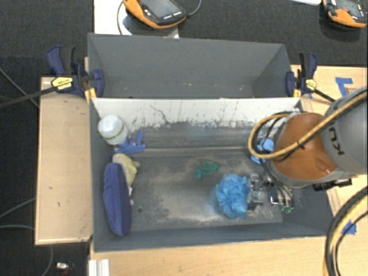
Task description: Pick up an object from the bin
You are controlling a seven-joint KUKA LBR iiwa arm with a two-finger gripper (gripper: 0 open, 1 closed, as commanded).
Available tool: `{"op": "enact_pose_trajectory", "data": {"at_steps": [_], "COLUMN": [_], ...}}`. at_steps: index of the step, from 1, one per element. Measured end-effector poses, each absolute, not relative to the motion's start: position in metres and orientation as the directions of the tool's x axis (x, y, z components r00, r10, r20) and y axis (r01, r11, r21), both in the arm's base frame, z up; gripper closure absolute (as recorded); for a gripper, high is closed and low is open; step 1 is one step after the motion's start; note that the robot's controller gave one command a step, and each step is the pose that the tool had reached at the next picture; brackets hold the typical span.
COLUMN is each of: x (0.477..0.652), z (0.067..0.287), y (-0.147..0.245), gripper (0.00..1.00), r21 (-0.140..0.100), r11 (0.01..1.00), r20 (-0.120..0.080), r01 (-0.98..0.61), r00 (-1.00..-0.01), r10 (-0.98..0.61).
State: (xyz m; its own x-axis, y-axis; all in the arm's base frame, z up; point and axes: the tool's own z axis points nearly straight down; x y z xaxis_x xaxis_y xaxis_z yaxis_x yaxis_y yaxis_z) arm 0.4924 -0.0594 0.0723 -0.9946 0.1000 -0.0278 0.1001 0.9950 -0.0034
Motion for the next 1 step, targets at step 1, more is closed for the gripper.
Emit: {"op": "enact_pose_trajectory", "data": {"at_steps": [1], "x": [0.4837], "z": [0.0721], "y": [-0.0594], "gripper": [1.0], "r21": [0.0], "r11": [0.988], "r20": [-0.03], "r01": [0.157], "r00": [-0.987], "r10": [0.157]}}
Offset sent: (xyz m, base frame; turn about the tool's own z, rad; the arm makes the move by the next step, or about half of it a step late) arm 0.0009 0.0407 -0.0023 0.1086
